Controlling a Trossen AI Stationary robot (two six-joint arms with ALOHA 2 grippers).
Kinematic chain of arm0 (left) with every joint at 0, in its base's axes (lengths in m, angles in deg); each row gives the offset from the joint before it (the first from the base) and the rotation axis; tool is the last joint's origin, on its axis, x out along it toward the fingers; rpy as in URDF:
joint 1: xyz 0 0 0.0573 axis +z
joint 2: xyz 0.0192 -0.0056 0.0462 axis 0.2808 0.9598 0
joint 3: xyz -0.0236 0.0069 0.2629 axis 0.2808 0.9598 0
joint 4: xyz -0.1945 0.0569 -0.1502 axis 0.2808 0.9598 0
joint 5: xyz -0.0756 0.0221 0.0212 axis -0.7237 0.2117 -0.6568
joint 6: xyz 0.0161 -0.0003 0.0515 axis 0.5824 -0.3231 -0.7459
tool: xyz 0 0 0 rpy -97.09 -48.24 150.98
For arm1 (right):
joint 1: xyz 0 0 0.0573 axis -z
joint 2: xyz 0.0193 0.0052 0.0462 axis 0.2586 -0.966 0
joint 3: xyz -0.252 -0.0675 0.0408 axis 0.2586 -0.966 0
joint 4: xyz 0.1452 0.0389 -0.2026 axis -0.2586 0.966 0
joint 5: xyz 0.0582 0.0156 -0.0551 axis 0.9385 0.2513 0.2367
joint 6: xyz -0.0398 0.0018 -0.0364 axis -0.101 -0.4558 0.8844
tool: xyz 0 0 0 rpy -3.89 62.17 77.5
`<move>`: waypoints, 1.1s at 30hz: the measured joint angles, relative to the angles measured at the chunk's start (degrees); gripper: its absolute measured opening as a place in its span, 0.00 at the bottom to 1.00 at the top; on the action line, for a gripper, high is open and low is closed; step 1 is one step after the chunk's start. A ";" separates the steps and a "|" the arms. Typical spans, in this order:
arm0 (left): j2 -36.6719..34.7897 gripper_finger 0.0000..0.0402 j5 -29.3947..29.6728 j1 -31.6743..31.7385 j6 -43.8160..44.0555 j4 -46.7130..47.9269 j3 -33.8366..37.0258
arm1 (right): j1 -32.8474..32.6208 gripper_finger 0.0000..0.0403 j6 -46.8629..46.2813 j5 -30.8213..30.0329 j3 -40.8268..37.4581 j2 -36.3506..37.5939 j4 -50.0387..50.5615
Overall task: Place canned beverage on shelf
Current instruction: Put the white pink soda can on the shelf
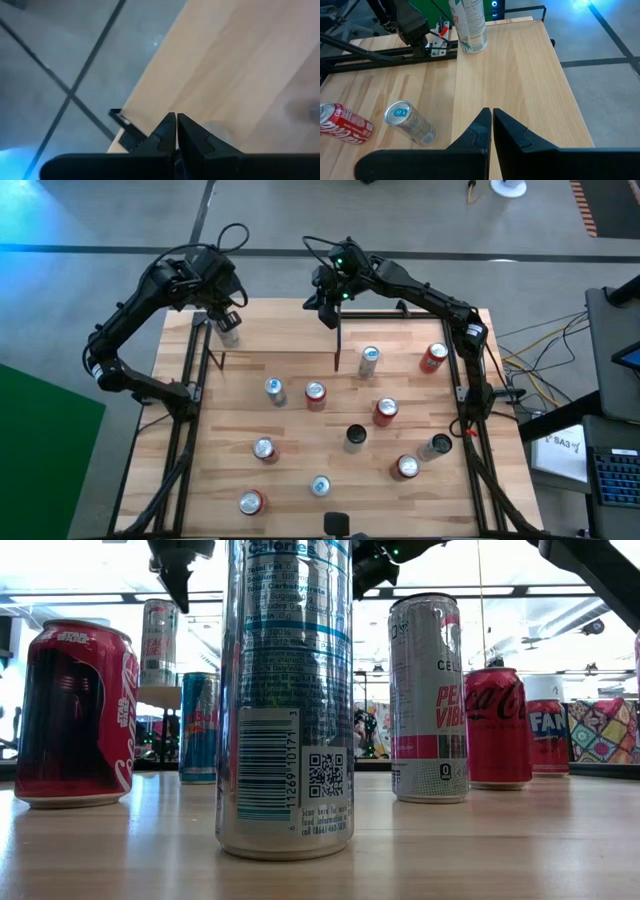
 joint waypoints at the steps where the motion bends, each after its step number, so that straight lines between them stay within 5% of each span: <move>1: 0.00 0.00 -1.05 0.00 -0.08 0.02 0.00 | 0.00 0.02 0.01 0.01 0.00 0.00 0.00; 33: -0.51 0.00 -8.03 -0.03 -3.04 4.63 0.02 | 0.00 0.02 0.02 0.01 0.00 0.00 0.07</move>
